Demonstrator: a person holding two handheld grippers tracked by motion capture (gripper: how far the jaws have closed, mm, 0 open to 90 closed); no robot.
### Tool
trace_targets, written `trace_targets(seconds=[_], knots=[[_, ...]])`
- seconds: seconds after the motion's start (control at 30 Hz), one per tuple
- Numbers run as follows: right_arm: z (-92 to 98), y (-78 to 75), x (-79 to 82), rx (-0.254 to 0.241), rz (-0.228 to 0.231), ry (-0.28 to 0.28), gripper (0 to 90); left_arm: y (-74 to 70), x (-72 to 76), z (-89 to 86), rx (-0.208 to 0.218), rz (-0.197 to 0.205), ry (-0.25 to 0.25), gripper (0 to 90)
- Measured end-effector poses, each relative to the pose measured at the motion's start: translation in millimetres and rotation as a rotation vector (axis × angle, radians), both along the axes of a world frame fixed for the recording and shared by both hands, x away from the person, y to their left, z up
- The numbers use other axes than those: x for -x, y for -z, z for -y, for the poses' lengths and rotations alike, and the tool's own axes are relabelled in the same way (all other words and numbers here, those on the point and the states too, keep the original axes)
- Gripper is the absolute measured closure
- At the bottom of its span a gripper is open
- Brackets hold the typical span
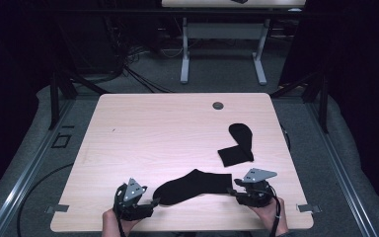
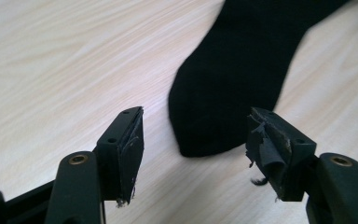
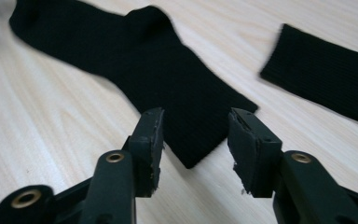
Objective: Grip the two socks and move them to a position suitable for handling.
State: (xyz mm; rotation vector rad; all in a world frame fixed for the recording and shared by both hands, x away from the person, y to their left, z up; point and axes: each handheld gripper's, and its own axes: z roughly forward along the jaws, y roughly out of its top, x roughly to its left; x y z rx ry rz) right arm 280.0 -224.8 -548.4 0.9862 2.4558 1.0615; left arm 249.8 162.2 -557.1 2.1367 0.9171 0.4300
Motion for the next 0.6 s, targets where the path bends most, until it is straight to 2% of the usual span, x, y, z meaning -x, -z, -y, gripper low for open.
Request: trace_targets(seconds=[0.1, 0.13, 0.23, 0.47, 0.6], knots=[[-7.8, 3.8, -3.6, 0.033, -0.006, -0.042, 52.1, 1.1, 2.1, 9.4, -0.025, 0.0, 0.067, 38.8], [-9.6, 5.4, -5.0, 0.039, -0.008, -0.05, 52.6, 2.3, 2.3, 13.3, -0.03, -0.004, 0.105, 39.4], [-12.9, 10.4, -8.3, 0.049, -0.022, -0.076, 54.8, 5.6, 0.6, 21.3, -0.057, -0.02, 0.149, 42.8], [-14.5, 18.8, -12.1, 0.077, -0.053, -0.101, 57.4, 14.3, -6.4, 28.7, -0.102, -0.045, 0.189, 49.1], [-15.5, 21.1, -12.1, 0.08, -0.052, -0.091, 62.1, 16.7, -7.5, 28.1, -0.13, -0.052, 0.198, 53.6]])
